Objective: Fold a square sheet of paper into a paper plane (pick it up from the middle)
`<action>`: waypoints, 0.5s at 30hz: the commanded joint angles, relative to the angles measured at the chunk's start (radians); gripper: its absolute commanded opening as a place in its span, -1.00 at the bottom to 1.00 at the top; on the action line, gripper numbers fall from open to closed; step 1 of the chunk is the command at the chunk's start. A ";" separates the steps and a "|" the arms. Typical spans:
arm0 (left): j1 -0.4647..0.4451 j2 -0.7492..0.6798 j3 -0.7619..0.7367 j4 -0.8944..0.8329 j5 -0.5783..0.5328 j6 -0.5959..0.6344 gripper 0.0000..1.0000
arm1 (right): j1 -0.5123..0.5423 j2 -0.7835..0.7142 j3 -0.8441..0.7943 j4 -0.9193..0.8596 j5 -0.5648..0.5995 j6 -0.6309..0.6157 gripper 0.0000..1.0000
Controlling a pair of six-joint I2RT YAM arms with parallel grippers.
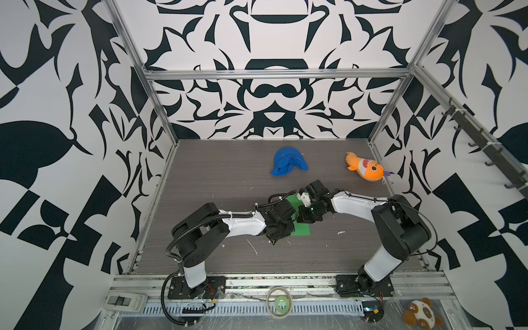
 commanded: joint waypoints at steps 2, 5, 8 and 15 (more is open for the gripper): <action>0.002 0.043 -0.005 -0.156 -0.006 0.020 -1.00 | 0.004 0.025 0.011 -0.032 0.064 0.006 -1.00; 0.002 0.037 0.005 -0.214 -0.007 0.027 -1.00 | 0.004 0.039 0.011 -0.044 0.086 0.010 -1.00; 0.001 0.024 0.003 -0.251 -0.007 0.029 -1.00 | 0.003 0.051 0.017 -0.047 0.090 0.012 -1.00; 0.003 -0.003 0.046 -0.292 0.022 0.091 -0.97 | 0.003 0.055 0.028 -0.048 0.091 0.012 -1.00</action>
